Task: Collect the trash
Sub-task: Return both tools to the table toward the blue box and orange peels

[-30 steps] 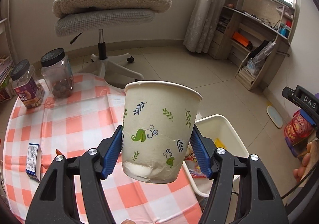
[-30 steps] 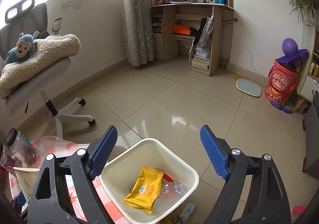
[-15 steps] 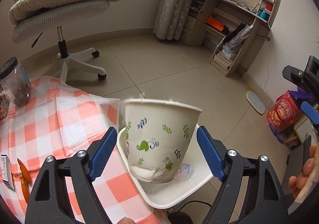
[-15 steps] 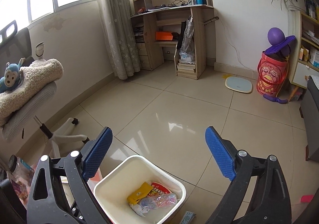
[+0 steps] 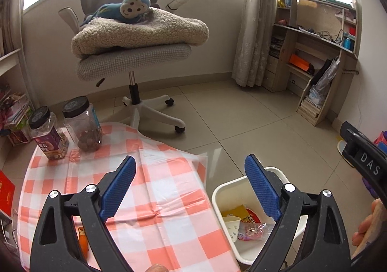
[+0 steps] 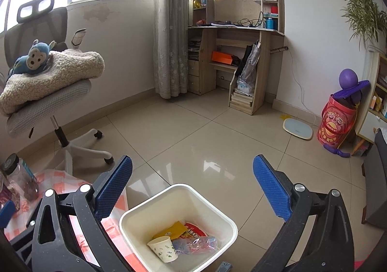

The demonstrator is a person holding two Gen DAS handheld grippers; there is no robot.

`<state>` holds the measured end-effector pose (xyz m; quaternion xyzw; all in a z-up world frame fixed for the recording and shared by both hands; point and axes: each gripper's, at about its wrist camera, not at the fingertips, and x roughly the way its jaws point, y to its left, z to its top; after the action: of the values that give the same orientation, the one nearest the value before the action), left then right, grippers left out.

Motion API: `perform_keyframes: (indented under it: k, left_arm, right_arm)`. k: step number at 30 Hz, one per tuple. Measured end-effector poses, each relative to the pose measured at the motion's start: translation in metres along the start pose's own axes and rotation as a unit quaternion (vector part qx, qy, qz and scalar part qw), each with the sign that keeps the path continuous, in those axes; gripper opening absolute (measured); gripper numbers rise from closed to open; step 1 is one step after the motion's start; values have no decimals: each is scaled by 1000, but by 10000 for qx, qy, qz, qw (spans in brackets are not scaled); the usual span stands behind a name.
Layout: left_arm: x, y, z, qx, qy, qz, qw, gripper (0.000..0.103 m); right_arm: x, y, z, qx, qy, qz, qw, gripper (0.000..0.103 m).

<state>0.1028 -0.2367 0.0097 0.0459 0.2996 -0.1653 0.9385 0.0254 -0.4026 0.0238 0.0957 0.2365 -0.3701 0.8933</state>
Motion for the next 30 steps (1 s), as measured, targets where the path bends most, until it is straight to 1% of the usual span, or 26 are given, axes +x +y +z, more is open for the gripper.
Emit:
perform_keyframes:
  k: [4, 7, 15, 18, 21, 23, 25, 27, 28, 30]
  left_arm:
    - [-14, 31, -2, -161, -266, 515, 9982, 93]
    - [-20, 54, -5, -290, -343, 766, 9961, 95]
    - [-23, 110, -16, -576, -192, 1238, 9904, 95]
    - [-23, 130, -19, -609, -111, 1418, 9880, 95]
    - [-20, 152, -24, -626, -11, 1672, 9839, 95]
    - [-11, 172, -30, -673, 219, 1827, 9806, 96]
    - [4, 194, -38, -707, 576, 2009, 9754, 96]
    - [26, 219, -51, -664, 1115, 2148, 9680, 96]
    - [38, 232, -60, -696, 1401, 2159, 9638, 96]
    - [62, 259, -80, -857, 2030, 2038, 9539, 96]
  right_arm:
    - [-11, 28, -9, -319, -69, 159, 9993, 96]
    - [-17, 49, -15, -524, -75, 315, 9981, 96]
    - [-35, 108, -36, -1011, -16, 740, 9921, 96]
    - [-41, 129, -43, -1152, 1, 866, 9896, 96]
    - [-46, 146, -51, -1210, 50, 1008, 9875, 96]
    - [-48, 157, -57, -1240, 137, 1114, 9859, 96]
    - [-47, 168, -61, -1275, 266, 1219, 9840, 96]
    - [-46, 179, -68, -1379, 433, 1352, 9802, 96]
    - [-44, 184, -71, -1422, 524, 1419, 9782, 96]
    - [-39, 194, -78, -1476, 788, 1591, 9730, 96]
